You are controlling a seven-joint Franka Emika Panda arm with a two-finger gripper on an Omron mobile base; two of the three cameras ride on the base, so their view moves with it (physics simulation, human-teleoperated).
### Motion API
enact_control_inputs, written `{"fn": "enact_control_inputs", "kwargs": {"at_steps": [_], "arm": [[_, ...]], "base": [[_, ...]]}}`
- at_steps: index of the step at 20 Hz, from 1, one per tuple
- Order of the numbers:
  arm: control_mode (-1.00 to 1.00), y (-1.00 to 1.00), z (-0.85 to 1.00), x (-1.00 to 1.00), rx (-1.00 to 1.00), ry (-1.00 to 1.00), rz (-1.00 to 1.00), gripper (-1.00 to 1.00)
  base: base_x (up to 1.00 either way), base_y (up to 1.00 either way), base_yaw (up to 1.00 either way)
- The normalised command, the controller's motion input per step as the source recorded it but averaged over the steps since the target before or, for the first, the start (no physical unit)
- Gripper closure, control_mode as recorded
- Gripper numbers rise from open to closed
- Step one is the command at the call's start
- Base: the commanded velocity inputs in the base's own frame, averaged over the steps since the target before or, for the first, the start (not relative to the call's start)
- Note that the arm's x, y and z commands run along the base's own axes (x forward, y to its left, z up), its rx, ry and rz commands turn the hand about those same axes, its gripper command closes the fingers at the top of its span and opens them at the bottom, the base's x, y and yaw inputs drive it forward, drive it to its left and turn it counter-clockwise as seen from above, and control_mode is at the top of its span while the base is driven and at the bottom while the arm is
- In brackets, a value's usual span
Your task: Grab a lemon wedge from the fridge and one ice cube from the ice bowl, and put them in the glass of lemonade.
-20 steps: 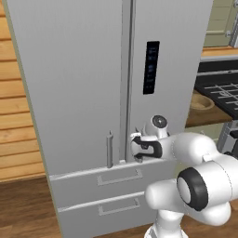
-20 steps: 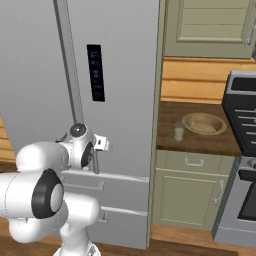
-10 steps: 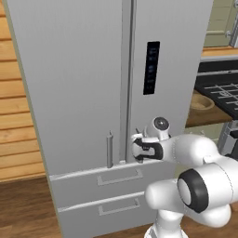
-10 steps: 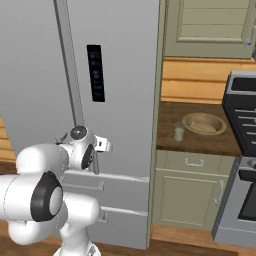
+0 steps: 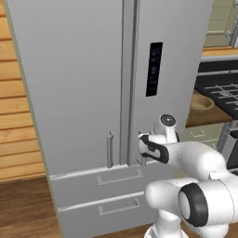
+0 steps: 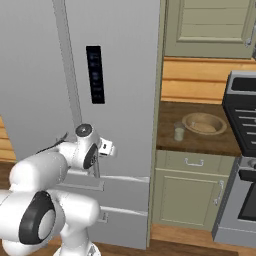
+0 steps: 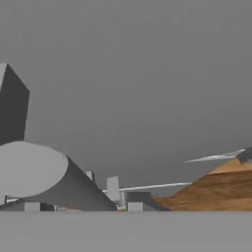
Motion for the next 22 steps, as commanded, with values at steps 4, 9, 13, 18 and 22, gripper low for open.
{"fn": "enact_control_inputs", "kwargs": {"at_steps": [4,9,13,18,22], "arm": [[-1.0,-0.71,0.0,-0.41,0.04,-0.03,-0.06,1.0],[-1.0,-0.8,0.0,-0.53,0.06,-0.11,-0.05,1.0],[-1.0,-0.89,0.0,-0.77,0.07,-0.22,-0.05,1.0],[-1.0,-0.3,0.32,-0.97,0.03,-0.33,-0.01,1.0],[-1.0,0.12,1.0,-1.0,0.0,-0.41,0.0,1.0]], "base": [[0.0,0.0,0.0],[0.0,0.0,0.0],[0.0,0.0,0.0],[0.0,0.0,0.0],[0.0,0.0,0.0]]}}
